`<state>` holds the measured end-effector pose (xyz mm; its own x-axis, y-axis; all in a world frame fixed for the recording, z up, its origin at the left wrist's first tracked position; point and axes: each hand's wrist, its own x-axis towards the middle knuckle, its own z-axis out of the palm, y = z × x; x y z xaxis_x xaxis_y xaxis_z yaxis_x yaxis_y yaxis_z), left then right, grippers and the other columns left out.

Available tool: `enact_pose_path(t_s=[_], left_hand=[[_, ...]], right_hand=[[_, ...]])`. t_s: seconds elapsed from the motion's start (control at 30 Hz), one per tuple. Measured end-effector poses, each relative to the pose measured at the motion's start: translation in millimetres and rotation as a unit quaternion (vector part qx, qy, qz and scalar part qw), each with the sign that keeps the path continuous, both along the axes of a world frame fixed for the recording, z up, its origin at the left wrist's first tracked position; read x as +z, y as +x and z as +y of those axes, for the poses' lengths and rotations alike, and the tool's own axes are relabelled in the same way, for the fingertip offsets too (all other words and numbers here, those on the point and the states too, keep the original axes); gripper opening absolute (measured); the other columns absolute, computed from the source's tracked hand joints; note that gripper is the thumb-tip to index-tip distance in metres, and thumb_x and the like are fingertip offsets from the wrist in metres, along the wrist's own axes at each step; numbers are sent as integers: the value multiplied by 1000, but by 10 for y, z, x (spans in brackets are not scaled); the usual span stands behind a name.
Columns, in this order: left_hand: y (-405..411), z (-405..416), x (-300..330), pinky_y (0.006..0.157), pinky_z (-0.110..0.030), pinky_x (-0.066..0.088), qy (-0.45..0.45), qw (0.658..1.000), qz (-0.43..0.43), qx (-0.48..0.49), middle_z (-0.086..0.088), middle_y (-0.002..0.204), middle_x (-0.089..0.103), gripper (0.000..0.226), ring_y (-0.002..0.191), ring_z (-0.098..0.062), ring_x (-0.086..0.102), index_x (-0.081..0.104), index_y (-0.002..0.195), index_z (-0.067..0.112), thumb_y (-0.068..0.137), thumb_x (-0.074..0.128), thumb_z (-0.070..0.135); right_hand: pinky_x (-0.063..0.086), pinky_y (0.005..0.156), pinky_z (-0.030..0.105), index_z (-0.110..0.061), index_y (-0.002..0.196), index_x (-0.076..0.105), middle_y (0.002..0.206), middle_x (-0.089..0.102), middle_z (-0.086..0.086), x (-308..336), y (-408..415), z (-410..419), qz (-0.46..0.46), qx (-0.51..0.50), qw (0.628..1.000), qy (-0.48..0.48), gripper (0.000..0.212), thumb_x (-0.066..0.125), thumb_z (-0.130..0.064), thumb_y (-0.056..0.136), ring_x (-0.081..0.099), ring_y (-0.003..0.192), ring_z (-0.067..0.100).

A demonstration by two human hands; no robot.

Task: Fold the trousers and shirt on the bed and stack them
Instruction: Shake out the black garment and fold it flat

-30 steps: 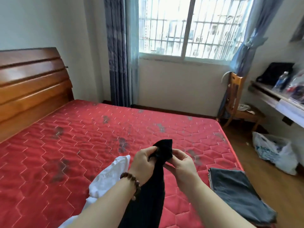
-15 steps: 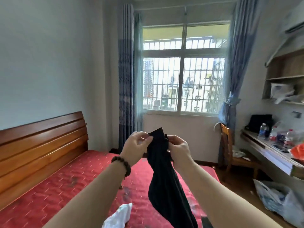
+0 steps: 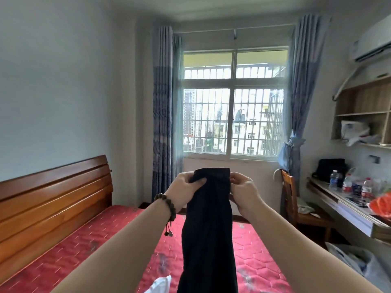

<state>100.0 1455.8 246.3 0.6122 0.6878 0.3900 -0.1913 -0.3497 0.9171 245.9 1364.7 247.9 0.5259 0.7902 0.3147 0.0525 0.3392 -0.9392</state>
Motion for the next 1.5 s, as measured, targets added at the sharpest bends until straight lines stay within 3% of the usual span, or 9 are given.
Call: enact_pose_path(t_s=[0.27, 0.37, 0.5, 0.7, 0.87, 0.97, 1.17, 1.3, 1.5], left_hand=[[-87, 131, 265, 50, -22, 48, 56, 988, 25, 140, -1, 66, 64, 22, 60, -12, 59, 62, 77, 14, 92, 50, 4], [-112, 186, 368, 55, -23, 51, 73, 982, 21, 173, -4, 74, 68, 18, 68, -14, 64, 64, 84, 13, 91, 50, 4], [-140, 169, 451, 69, -32, 59, 111, 979, 38, 167, -13, 81, 70, 14, 74, -21, 67, 67, 88, 3, 86, 53, -2], [-335, 168, 456, 64, -19, 55, 121, 988, 47, 89, -5, 75, 73, 8, 70, -8, 69, 72, 87, 0, 84, 65, 2], [-345, 121, 430, 74, -31, 59, 116, 987, 34, 106, -15, 83, 73, 9, 78, -24, 71, 72, 89, -1, 85, 66, 5], [-388, 153, 463, 73, -29, 59, 47, 993, -11, 105, -19, 85, 73, 12, 77, -23, 72, 70, 90, -5, 86, 66, 5], [-330, 126, 472, 75, -36, 60, 77, 986, 22, 144, -12, 80, 74, 8, 76, -24, 73, 74, 84, 2, 81, 73, 10], [-422, 214, 425, 72, -27, 60, 88, 988, 30, 121, -10, 73, 74, 12, 70, -19, 72, 73, 79, 2, 82, 74, 13], [-732, 454, 229, 53, -19, 43, 270, 923, 149, 231, 6, 61, 54, 28, 53, -6, 46, 53, 66, 19, 72, 80, 16]], right_hand=[[51, 68, 31, -21, 95, 62, 85, 65, -1, 128, -155, 25, -132, -184, 974, -14, 7, 62, -25, 89, 61, 75, 16], [54, 68, 30, -28, 109, 60, 97, 61, -3, 200, -294, -8, -226, -69, 972, -7, 30, 70, -39, 82, 64, 81, 15], [60, 64, 39, -26, 111, 63, 93, 63, 6, 167, -478, 162, -228, 4, 974, -16, 32, 72, -15, 82, 68, 80, 29], [58, 80, 40, -4, 86, 67, 86, 69, 19, 216, -418, 345, -13, 0, 999, 38, 8, 60, -3, 89, 68, 81, 29], [54, 88, 34, -12, 119, 62, 104, 70, 8, 105, -579, 407, -130, 112, 984, 46, 32, 67, -13, 87, 67, 95, 19], [49, 96, 37, -20, 124, 56, 118, 60, 0, 6, -547, 412, -246, -2, 969, -14, 54, 79, -22, 76, 59, 107, 17], [41, 50, 10, -29, 84, 58, 78, 63, -12, -80, -652, 450, -291, -111, 949, -44, 25, 78, -37, 74, 60, 67, 3], [35, 53, 24, -25, 56, 60, 54, 54, -6, 22, -542, 425, -296, -118, 947, -29, 30, 68, -25, 85, 45, 54, 11], [44, 66, 35, -4, 76, 68, 74, 65, 13, 204, -280, 332, -195, -90, 976, -27, 21, 61, -16, 91, 56, 70, 20]])
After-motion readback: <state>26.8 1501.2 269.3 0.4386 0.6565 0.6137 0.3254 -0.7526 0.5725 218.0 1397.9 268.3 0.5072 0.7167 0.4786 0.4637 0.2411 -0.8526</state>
